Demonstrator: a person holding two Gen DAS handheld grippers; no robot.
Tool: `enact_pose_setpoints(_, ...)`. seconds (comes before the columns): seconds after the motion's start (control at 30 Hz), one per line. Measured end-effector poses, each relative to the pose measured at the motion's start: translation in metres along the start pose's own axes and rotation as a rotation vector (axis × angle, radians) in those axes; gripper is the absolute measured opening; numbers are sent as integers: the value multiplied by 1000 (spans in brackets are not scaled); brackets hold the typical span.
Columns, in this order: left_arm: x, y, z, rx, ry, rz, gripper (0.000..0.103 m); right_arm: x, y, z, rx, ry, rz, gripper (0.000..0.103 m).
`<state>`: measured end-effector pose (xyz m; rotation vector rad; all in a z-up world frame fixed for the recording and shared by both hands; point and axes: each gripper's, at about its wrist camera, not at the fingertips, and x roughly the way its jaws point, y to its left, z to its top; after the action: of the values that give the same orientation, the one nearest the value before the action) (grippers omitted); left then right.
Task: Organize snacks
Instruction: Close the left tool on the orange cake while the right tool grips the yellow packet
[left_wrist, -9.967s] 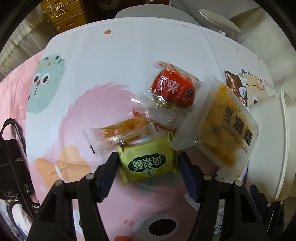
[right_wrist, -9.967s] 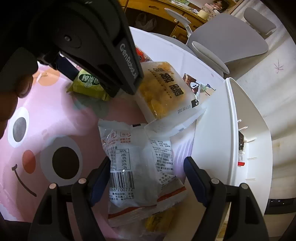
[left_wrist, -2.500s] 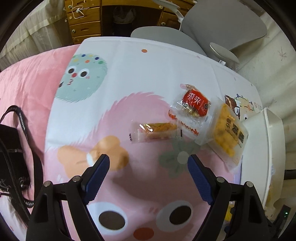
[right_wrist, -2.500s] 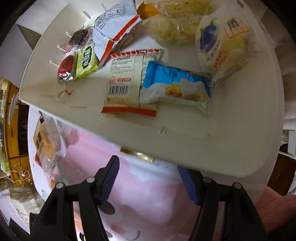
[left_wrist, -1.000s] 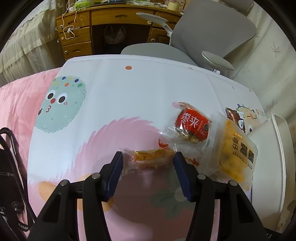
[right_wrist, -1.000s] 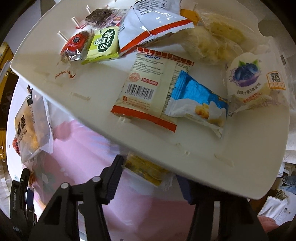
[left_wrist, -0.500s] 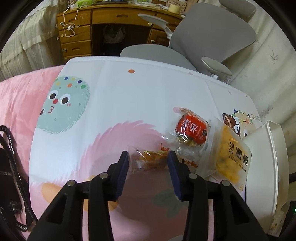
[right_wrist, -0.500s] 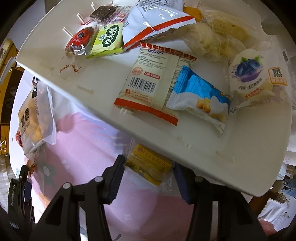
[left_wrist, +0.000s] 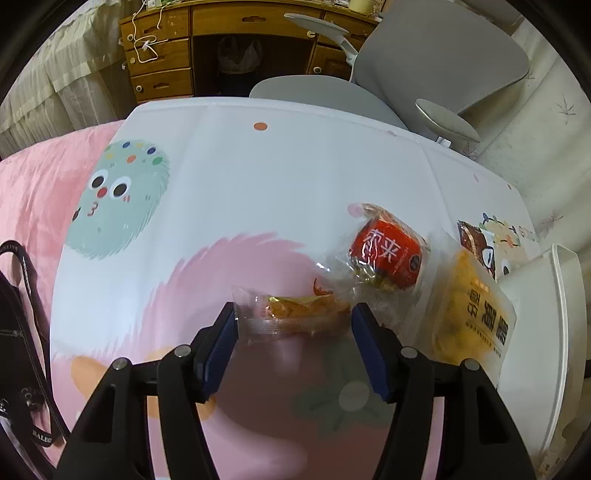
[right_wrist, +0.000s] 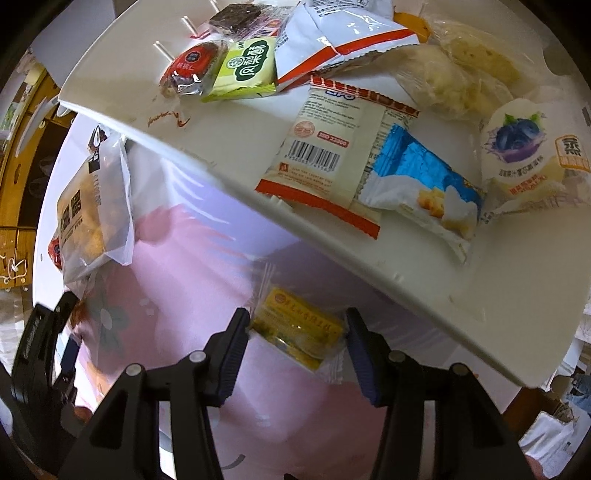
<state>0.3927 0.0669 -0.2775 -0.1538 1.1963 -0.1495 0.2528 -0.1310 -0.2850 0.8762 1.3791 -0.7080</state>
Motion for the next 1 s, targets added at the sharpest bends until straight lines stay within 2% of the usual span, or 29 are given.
enact_pose_setpoints(0.33, 0, 2, 4, 21, -75, -13, 56, -5, -8, -5, -47, -10, 13, 52)
enact_pose_setpoints(0.47, -1, -3, 0, 76, -104, 12, 54, -10, -13, -15, -82, -43, 0, 52)
enact_pose_setpoints(0.73, -8, 5, -7, 70, -99, 30, 53, -17, -20, -37, -145, -95, -15, 52)
enact_pose_setpoints(1.0, -34, 18, -18, 74, -112, 27, 53, -38, -33, -70, -172, -116, 29, 51)
